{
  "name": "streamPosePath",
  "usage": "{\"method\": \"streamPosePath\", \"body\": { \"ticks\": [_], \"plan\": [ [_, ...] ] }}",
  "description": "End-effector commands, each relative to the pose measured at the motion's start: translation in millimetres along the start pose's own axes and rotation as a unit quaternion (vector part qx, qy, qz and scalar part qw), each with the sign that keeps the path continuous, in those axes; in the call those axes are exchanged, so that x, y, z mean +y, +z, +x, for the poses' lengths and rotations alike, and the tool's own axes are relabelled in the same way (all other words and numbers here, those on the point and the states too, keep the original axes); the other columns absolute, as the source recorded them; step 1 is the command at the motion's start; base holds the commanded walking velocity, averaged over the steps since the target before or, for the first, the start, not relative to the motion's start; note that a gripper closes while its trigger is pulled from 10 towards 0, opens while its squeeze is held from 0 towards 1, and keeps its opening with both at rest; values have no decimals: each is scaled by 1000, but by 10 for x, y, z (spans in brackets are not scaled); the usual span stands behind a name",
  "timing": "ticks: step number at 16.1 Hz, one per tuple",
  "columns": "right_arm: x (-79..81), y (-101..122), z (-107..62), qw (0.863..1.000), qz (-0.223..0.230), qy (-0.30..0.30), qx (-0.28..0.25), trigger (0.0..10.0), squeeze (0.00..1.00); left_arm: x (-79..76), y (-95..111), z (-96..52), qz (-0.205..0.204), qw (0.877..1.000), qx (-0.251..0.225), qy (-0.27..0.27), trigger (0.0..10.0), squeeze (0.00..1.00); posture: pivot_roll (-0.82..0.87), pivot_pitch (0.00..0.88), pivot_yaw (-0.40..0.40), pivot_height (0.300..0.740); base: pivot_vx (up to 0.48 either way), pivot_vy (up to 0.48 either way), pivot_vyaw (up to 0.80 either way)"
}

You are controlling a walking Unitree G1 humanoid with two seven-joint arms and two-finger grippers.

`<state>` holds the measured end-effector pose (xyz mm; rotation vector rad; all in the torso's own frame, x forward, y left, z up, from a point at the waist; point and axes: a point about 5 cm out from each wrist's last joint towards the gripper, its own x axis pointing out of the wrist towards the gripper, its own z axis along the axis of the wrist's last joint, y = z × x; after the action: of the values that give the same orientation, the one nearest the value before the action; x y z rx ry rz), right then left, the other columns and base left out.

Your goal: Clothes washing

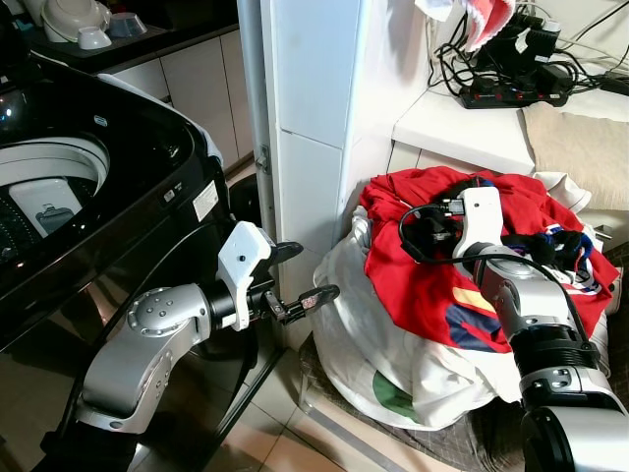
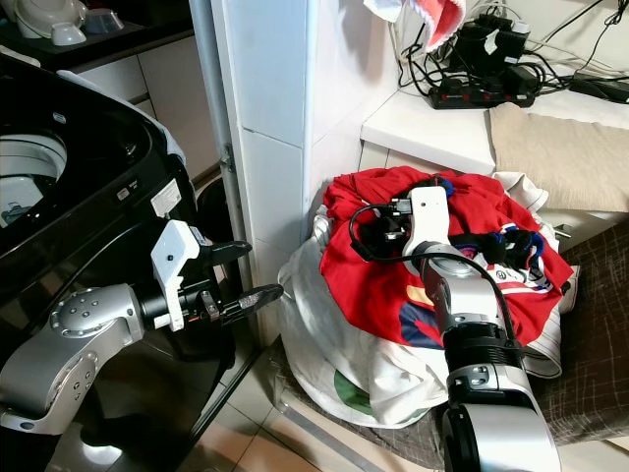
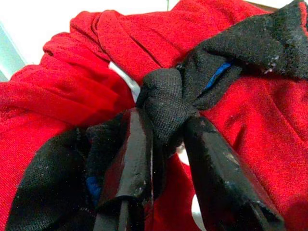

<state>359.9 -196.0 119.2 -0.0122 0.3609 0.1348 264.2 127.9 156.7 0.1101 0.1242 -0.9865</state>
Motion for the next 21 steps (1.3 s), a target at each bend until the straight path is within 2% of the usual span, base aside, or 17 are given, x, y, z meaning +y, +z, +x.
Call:
{"method": "streamPosePath", "body": {
  "ticks": [1,4,7,9,11,14,15,16,17,18,19,21],
  "plan": [
    [-20,-41,-7,1000,7,-1,-1,0,0,-22,56,3,6,1000,-6,-7,10000,0,-20,0,8,740,0,0,0],
    [-32,-27,-12,1000,11,-5,-12,0,0,-20,64,2,6,1000,-7,-6,10000,0,-14,0,6,740,0,0,0],
    [-71,89,-84,998,21,-13,-61,0,0,-11,90,8,6,1000,-20,2,10000,0,-16,0,6,740,0,0,0],
    [-91,172,-173,996,17,-10,-91,0,0,16,138,23,6,999,-38,16,10000,0,-18,0,5,740,0,0,0],
    [-78,313,-313,991,30,19,-129,0,0,53,220,30,3,997,-65,38,10000,0,-18,0,1,740,0,0,0],
    [22,557,-623,974,50,119,-188,0,0,82,344,62,4,993,-102,64,10000,0,-29,0,6,740,0,0,0],
    [62,641,-733,963,65,158,-210,0,0,89,393,84,6,991,-117,72,10000,0,-35,0,8,740,0,0,0],
    [99,754,-864,944,90,203,-243,0,0,99,487,125,2,986,-146,84,10000,0,-41,0,10,740,0,0,0],
    [121,809,-919,933,105,225,-258,0,0,112,547,151,-7,982,-164,90,10000,0,-44,0,10,740,0,0,0],
    [159,882,-1004,916,131,258,-277,0,0,121,682,197,-20,974,-203,95,10000,1000,-46,0,8,740,0,0,0],
    [211,912,-1067,902,145,290,-285,0,0,110,785,222,-19,969,-226,92,10000,1000,-46,0,8,740,0,0,0],
    [287,951,-1113,886,161,322,-293,0,0,46,984,276,-22,962,-264,66,10000,1000,-41,0,-5,740,0,0,0]
  ]
}}
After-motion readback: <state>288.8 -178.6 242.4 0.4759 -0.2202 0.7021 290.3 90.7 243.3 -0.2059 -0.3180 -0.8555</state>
